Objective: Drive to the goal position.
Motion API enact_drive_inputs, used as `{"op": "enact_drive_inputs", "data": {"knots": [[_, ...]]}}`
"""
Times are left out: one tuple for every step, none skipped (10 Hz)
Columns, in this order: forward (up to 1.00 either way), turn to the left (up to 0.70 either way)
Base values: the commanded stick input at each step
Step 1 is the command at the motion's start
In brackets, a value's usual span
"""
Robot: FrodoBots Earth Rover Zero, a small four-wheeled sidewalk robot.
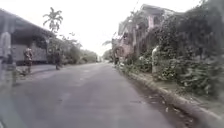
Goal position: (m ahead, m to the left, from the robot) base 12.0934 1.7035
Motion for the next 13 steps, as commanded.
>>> {"op": "enact_drive_inputs", "data": {"knots": [[1.0, 0.06], [1.0, 0.06], [1.0, 0.06], [1.0, 0.06], [1.0, 0.06], [1.0, 0.06], [1.0, 0.06], [1.0, 0.06], [1.0, 0.06], [1.0, 0.06], [1.0, 0.06], [1.0, 0.06], [1.0, 0.06]]}}
